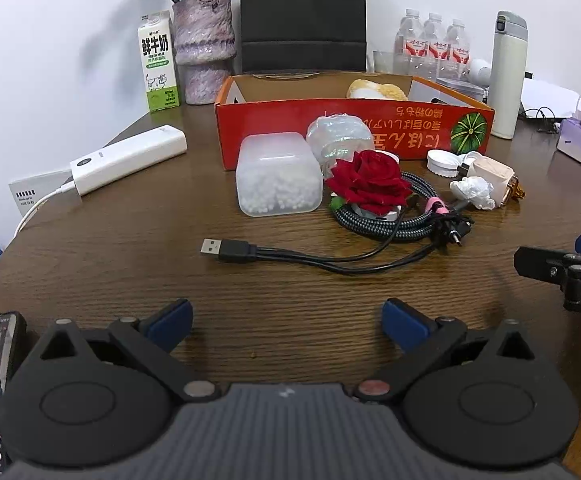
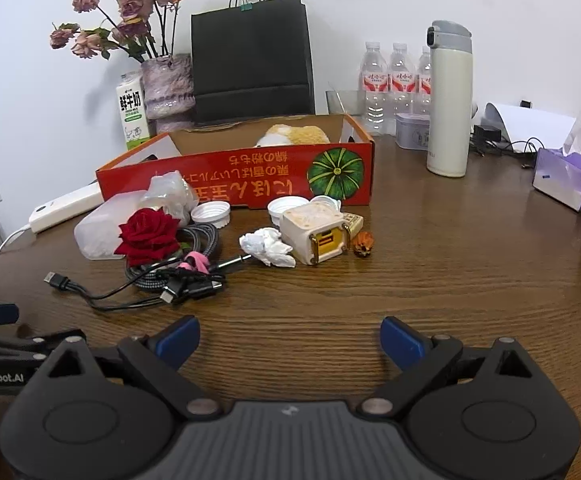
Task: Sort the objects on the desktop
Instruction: 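Move both tools back over the remaining items, then grasp the red rose with the left tool while the right tool grasps a white round lid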
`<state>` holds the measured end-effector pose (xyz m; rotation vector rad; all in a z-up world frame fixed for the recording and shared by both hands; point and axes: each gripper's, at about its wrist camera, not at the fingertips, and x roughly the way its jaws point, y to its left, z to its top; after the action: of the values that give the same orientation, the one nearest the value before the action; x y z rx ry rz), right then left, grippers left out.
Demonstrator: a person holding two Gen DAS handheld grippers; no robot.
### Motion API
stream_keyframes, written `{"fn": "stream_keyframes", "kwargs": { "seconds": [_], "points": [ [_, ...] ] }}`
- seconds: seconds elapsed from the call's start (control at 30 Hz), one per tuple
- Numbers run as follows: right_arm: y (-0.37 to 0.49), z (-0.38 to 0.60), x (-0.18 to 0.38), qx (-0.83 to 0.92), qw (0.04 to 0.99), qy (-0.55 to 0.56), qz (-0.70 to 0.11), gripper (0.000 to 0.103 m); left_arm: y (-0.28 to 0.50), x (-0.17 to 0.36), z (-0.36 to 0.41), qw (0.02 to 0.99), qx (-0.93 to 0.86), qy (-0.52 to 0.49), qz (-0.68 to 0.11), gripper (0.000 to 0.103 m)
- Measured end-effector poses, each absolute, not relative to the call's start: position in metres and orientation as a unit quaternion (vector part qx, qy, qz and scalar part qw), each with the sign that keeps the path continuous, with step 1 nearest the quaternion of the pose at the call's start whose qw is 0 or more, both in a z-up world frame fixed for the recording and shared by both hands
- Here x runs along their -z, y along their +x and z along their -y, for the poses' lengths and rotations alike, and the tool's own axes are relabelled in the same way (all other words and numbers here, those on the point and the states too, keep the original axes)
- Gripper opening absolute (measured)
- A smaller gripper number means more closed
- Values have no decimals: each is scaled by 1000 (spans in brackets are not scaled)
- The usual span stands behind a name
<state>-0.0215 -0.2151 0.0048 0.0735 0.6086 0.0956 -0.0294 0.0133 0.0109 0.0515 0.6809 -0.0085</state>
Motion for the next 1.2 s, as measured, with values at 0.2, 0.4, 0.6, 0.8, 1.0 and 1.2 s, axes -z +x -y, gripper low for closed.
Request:
{"fn": "stream_keyframes", "kwargs": {
  "seconds": [0.2,0.4,0.6,0.8,1.0,1.2],
  "points": [
    [-19,212,-3,-49,950,32,-307,97,-28,-11,-17,941,3,10,-340,103],
    [-28,216,-12,-60,958,39,-278,97,-20,-24,-26,946,17,-29,-323,103],
    [-2,206,-37,-103,961,35,-253,94,20,-43,-26,951,38,-44,-302,99],
    [36,211,-40,-60,968,15,-244,92,60,-43,1,942,122,-44,-309,90],
    [81,230,-27,-38,958,25,-284,76,73,-33,13,933,132,-37,-332,48],
    [83,229,-11,-61,950,43,-303,41,47,-68,-48,910,184,-202,-312,46]
  ]
}}
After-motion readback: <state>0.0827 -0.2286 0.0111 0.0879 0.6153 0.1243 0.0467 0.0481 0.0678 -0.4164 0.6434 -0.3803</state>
